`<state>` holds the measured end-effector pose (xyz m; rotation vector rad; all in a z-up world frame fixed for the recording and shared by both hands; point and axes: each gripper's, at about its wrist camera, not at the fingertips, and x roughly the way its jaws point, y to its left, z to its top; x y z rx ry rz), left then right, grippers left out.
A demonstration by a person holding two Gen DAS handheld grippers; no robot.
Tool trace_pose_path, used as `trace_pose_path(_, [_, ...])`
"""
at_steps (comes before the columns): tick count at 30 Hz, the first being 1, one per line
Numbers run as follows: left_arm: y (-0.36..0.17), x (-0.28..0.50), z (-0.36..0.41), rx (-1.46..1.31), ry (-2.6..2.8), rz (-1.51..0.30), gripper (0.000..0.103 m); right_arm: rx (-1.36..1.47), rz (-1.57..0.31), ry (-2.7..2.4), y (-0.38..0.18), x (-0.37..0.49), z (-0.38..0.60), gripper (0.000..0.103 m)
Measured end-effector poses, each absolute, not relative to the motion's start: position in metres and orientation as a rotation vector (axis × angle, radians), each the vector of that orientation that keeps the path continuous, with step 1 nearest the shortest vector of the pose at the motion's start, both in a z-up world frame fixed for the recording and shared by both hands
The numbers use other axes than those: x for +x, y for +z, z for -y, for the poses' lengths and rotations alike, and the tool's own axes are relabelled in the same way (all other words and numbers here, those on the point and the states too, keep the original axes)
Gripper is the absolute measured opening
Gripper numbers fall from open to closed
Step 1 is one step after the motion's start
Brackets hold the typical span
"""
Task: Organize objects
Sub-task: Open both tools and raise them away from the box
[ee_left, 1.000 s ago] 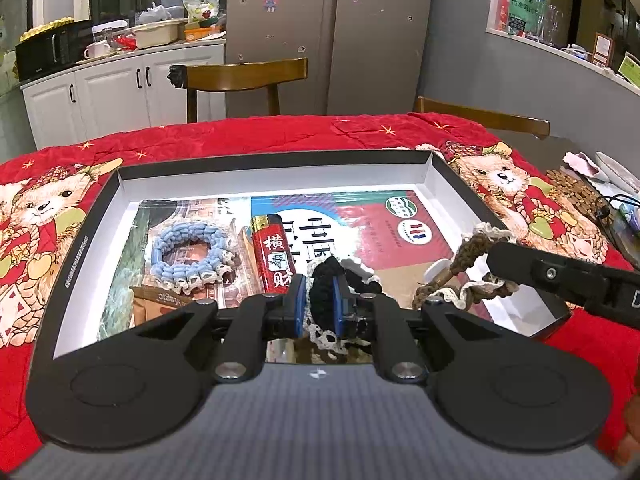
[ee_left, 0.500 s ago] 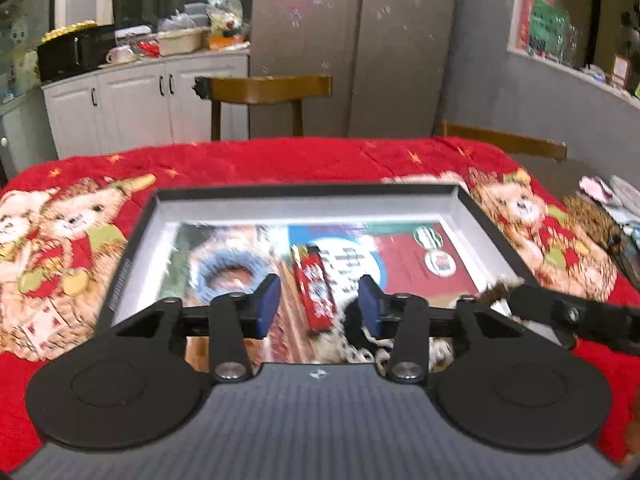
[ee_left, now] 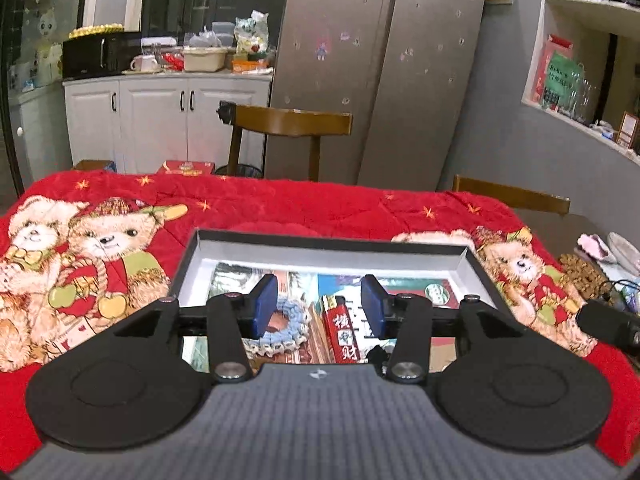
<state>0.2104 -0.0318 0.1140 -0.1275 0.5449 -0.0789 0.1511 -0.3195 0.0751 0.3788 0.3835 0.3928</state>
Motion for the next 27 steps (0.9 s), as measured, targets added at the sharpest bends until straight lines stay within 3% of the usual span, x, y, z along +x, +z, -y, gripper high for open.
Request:
trace_pose_path(13, [0.146,0.137,0.067,-0.038,-0.235,-0.438,0.052,0.368,-0.325,0.304,0.118,0.123,0.314,0.088])
trace_pose_path(19, [0.152,0.093,0.091,-0.001,-0.249,-0.361,0.052,0.352,-0.395,0.292,0.085,0.094,0.320,0.088])
trace_pose_path(27, [0.112,0.058,0.120,-0.008,-0.222,-0.390,0.052,0.400,-0.447,0.319,0.051,0.087,0.345,0.088])
